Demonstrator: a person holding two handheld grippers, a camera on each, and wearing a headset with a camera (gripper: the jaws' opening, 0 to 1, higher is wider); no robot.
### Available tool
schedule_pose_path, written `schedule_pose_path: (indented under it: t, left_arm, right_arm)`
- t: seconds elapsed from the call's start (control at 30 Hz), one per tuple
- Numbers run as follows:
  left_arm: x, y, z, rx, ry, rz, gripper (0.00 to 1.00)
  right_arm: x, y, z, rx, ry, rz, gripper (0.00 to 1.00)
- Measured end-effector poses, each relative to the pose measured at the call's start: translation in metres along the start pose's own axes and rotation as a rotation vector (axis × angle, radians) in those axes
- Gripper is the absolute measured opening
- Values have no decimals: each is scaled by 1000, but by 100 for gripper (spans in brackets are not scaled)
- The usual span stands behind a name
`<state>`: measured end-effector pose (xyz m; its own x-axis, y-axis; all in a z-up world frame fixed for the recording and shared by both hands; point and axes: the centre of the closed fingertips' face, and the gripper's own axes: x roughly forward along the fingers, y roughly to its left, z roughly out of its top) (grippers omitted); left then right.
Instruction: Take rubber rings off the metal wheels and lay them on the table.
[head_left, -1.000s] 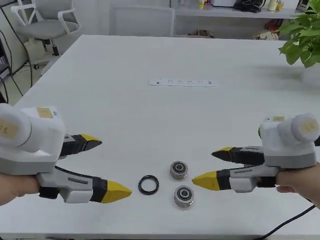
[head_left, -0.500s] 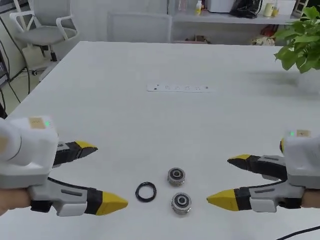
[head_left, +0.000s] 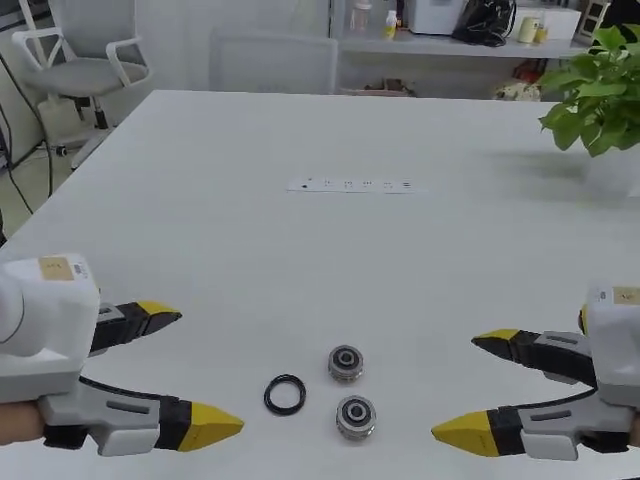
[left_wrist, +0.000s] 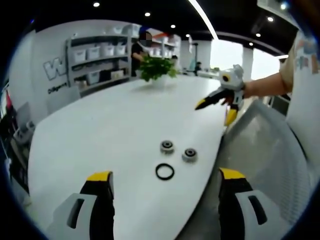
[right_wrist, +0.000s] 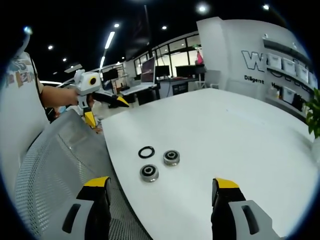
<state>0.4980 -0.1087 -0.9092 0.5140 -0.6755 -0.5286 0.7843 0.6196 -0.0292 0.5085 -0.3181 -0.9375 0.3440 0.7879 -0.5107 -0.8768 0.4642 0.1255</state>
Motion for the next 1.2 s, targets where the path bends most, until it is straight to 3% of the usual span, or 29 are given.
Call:
schedule_pose_path:
  t: [1.2]
  left_arm:
    - [-17, 0, -8, -31, -11, 38, 87]
  right_arm:
    - [-13, 10, -7, -32, 2, -18, 86]
